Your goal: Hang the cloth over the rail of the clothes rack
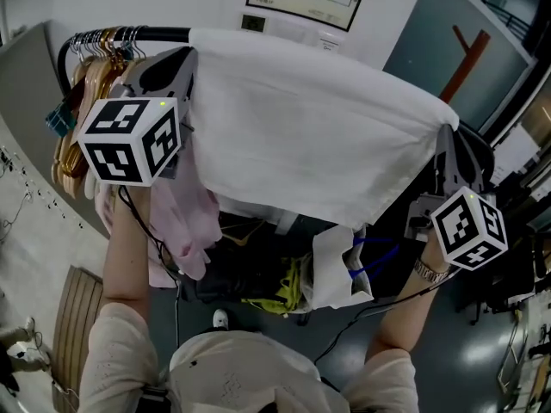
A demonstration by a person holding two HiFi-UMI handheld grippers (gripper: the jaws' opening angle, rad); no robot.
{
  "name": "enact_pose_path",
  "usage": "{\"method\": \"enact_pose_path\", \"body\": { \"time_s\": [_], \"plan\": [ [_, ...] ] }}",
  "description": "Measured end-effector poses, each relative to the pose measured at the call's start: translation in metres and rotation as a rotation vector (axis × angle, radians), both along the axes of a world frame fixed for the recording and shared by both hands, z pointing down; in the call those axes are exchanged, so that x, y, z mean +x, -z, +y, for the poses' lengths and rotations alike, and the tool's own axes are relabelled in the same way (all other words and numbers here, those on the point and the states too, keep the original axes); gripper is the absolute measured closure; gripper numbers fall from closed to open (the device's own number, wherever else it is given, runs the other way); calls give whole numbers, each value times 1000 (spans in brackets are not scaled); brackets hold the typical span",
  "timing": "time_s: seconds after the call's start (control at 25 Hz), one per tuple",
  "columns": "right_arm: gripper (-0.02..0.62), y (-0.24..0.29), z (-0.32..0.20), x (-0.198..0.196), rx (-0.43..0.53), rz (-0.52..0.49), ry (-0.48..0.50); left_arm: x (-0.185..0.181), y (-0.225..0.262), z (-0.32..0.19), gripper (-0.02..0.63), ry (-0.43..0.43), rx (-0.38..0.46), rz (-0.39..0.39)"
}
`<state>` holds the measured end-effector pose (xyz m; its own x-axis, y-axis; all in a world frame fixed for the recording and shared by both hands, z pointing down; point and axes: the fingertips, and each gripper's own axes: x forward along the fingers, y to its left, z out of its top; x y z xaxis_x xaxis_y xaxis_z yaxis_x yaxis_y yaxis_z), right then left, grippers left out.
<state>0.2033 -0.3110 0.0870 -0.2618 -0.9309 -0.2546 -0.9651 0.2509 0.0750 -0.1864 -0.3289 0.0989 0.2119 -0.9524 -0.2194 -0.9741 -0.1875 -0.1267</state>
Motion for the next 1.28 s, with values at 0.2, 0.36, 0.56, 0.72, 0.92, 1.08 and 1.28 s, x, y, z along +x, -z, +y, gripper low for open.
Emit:
{"method": "enact_pose_path", "body": {
  "time_s": [0.2,0.36,0.56,0.72,0.92,1.08,1.28],
  "plan": [
    [566,-8,2,4,22,-2,-31,-3,4,1,589,53,61,2],
    [542,-15,5,10,28,26,-94,-18,9,12,586,160,104,-25],
    [495,-14,13,21,68,13,-170,-8,6,17,584,161,127,-79],
    [499,-21,29,36,146,-25,-267,9,11,40,586,92,242,-28],
    [577,-45,60,7,241,-37,-129,48,-16,70,592,2,297,-46],
    [577,-105,71,-31,196,-30,7,106,-80,82,594,-212,212,-69],
    [577,-199,63,-72,-9,-97,137,136,-160,92,594,-274,131,7]
  ]
}}
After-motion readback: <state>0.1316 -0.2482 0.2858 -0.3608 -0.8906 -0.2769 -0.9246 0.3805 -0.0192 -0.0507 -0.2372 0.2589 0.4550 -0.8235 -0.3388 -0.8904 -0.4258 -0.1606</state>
